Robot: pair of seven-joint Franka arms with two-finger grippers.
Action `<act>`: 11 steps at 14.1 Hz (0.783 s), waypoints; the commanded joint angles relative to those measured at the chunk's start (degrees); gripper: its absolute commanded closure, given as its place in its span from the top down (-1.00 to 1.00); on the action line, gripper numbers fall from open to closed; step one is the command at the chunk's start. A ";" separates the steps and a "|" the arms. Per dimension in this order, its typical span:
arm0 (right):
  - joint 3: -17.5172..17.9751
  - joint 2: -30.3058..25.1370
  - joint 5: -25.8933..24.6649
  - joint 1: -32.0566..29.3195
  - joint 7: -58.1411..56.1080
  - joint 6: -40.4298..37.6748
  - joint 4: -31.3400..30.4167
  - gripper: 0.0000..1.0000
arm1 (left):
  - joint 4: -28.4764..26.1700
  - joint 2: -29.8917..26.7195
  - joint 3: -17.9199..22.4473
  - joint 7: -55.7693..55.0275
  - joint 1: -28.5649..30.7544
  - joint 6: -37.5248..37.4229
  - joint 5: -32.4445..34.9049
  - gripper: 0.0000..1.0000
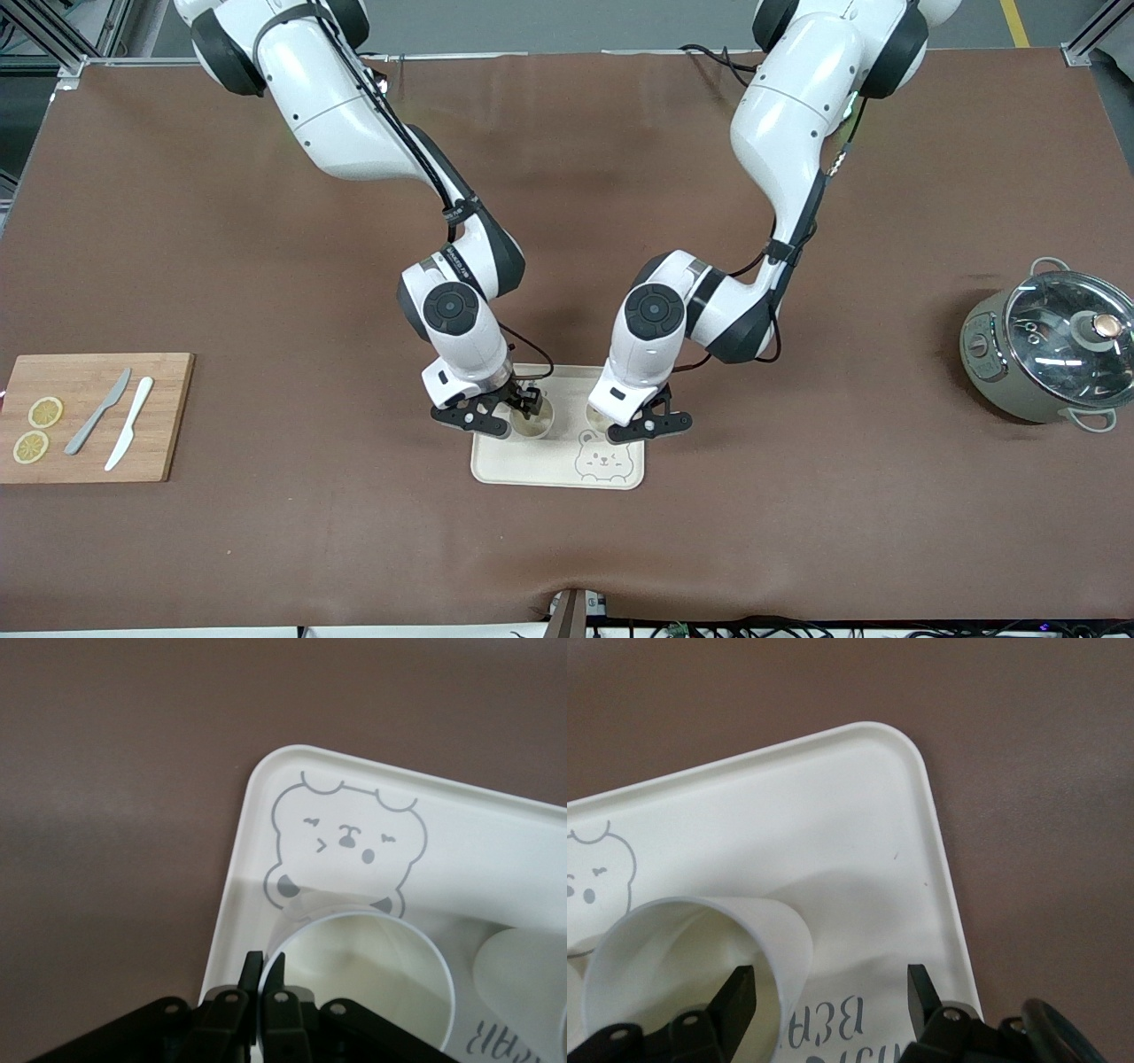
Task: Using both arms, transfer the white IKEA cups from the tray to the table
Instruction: 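Lift the cup with the left gripper and carry it toward the pot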
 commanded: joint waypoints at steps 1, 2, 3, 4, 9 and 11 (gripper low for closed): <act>-0.13 0.73 -0.75 0.39 1.12 0.01 1.38 0.28 | -2.80 -4.93 -1.79 3.82 2.33 -5.64 -0.36 -1.00; -0.13 0.73 -0.75 0.39 1.12 0.01 1.46 0.19 | -3.58 -6.51 -3.11 5.76 4.08 -8.19 -0.81 -1.00; -0.13 0.73 -0.75 0.48 1.03 -0.08 1.55 0.03 | -4.20 -8.09 -4.00 6.65 5.14 -10.48 -0.81 -1.00; -0.13 0.73 -0.75 0.57 1.03 -0.08 1.73 -0.10 | -4.90 -9.41 -4.53 7.62 5.94 -12.15 -0.81 -1.00; -0.13 0.73 -0.75 0.57 0.94 -0.17 1.82 -0.52 | -15.96 -20.39 -7.51 16.57 12.61 -13.93 -2.39 -1.00; -0.13 0.73 -0.75 0.57 0.86 -0.08 1.82 -0.71 | -21.15 -24.61 -9.10 21.05 16.30 -13.93 -2.48 -1.00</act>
